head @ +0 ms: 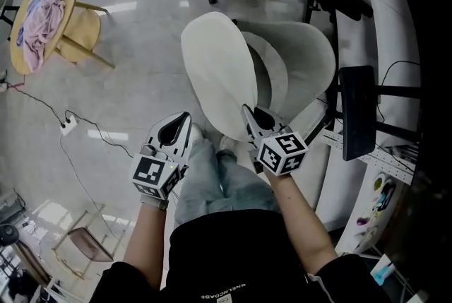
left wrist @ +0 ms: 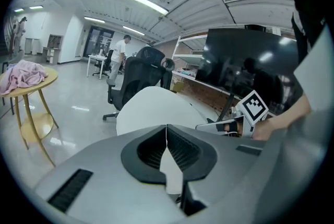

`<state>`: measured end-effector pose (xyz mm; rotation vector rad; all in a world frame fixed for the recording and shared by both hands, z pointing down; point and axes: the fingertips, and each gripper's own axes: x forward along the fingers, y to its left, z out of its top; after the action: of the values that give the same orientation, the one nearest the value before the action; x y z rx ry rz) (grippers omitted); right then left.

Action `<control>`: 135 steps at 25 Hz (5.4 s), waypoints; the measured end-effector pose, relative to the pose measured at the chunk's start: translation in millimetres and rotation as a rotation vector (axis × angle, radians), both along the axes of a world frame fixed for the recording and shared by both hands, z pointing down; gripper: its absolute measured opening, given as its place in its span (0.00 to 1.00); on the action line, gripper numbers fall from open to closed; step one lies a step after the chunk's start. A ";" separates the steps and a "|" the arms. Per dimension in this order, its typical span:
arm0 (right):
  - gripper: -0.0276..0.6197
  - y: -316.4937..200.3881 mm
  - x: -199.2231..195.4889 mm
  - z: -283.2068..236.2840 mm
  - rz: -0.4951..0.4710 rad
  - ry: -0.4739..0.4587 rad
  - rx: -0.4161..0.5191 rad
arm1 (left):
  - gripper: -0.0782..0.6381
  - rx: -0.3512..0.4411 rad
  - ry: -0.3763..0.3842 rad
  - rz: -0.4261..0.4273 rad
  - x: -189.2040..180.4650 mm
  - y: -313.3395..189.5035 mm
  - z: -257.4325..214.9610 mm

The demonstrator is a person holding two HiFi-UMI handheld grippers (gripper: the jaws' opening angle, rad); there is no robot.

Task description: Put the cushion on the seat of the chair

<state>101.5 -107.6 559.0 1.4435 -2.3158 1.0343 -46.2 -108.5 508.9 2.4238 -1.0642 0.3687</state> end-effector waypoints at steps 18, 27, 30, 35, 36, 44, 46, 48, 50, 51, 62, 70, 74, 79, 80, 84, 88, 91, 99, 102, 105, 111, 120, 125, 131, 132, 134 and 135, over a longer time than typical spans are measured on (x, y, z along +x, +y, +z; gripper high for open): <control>0.11 -10.8 -12.8 119.6 -0.024 0.026 -0.159 | 0.13 -0.084 -0.018 0.048 6.8 -5.2 87.4; 0.11 -12.1 -7.8 164.6 -0.038 0.057 -0.213 | 0.13 -0.115 -0.009 0.043 3.7 -8.0 110.7; 0.11 -14.9 1.4 175.5 -0.014 0.060 -0.232 | 0.13 -0.122 -0.010 0.049 3.6 -7.8 117.4; 0.11 -19.6 22.1 191.3 0.012 0.101 -0.255 | 0.13 -0.135 -0.009 0.053 6.7 -8.3 124.1; 0.11 -20.2 25.4 193.7 0.013 0.110 -0.256 | 0.13 -0.135 -0.009 0.055 8.0 -8.7 124.8; 0.11 -21.0 46.3 214.0 0.040 0.138 -0.295 | 0.13 -0.145 0.001 0.084 18.3 -9.7 129.4; 0.11 -21.6 54.5 221.2 0.047 0.149 -0.307 | 0.13 -0.148 0.000 0.090 21.1 -10.1 131.5; 0.11 -22.7 62.4 227.9 0.056 0.161 -0.317 | 0.13 -0.152 0.001 0.093 22.9 -10.4 133.1; 0.11 -23.9 69.2 233.9 0.062 0.176 -0.325 | 0.13 -0.153 0.002 0.098 23.9 -10.4 133.3; 0.11 -24.7 72.6 237.0 0.065 0.183 -0.330 | 0.13 -0.154 0.003 0.100 24.2 -10.5 133.1; 0.13 -35.9 102.7 278.1 0.088 0.250 -0.387 | 0.13 -0.182 -0.002 0.117 28.6 -11.7 142.9; 0.15 -36.3 116.6 308.8 0.095 0.297 -0.431 | 0.13 -0.209 -0.005 0.122 32.8 -8.5 154.8; 0.16 -39.7 124.0 326.9 0.088 0.326 -0.455 | 0.13 -0.219 -0.008 0.123 31.9 -8.4 161.0; 0.17 -41.3 130.4 346.1 0.085 0.352 -0.479 | 0.13 -0.240 -0.016 0.123 29.1 -5.0 169.0; 0.17 -41.4 131.4 349.2 0.084 0.357 -0.483 | 0.13 -0.247 -0.015 0.122 29.1 -4.2 170.4; 0.19 -42.6 134.2 360.0 0.088 0.364 -0.489 | 0.13 -0.241 -0.014 0.123 30.6 -2.1 174.6; 0.24 -40.5 139.5 367.2 0.107 0.375 -0.507 | 0.13 -0.255 -0.010 0.122 30.4 1.0 175.9; 0.31 -38.9 146.5 371.3 0.132 0.383 -0.524 | 0.13 -0.254 -0.004 0.112 29.0 3.7 177.4; 0.36 -41.9 152.2 360.3 0.146 0.414 -0.513 | 0.13 -0.239 -0.009 0.101 20.2 13.1 174.2; 0.39 -41.9 158.6 351.6 0.171 0.428 -0.504 | 0.13 -0.230 -0.008 0.099 18.0 14.5 167.9; 0.39 -43.3 159.3 339.3 0.182 0.420 -0.486 | 0.13 -0.224 -0.006 0.097 16.8 17.2 160.3; 0.38 -53.5 153.1 307.8 0.168 0.410 -0.423 | 0.13 -0.182 0.006 0.081 17.8 21.7 144.4; 0.32 -40.7 115.4 253.5 0.086 0.383 -0.409 | 0.13 -0.139 0.008 0.051 24.7 33.2 111.2; 0.19 -30.7 88.9 217.2 0.043 0.358 -0.395 | 0.13 -0.108 0.004 0.034 26.6 37.9 88.1; 0.12 -33.8 59.6 158.5 0.012 0.309 -0.317 | 0.13 -0.063 0.001 0.028 28.4 36.5 63.6; 0.12 -33.4 54.6 148.4 0.009 0.297 -0.303 | 0.13 -0.060 0.004 0.023 28.3 36.5 59.2; 0.11 -32.9 44.5 127.3 0.003 0.273 -0.271 | 0.13 -0.049 0.010 0.014 27.7 35.3 48.9; 0.10 -33.1 39.7 116.9 -0.001 0.263 -0.254 | 0.13 -0.040 0.011 0.011 27.4 34.0 43.4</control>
<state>141.1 -140.7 675.9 1.3846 -1.9265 1.0258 -18.8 -74.5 552.3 2.3943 -1.0291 0.3762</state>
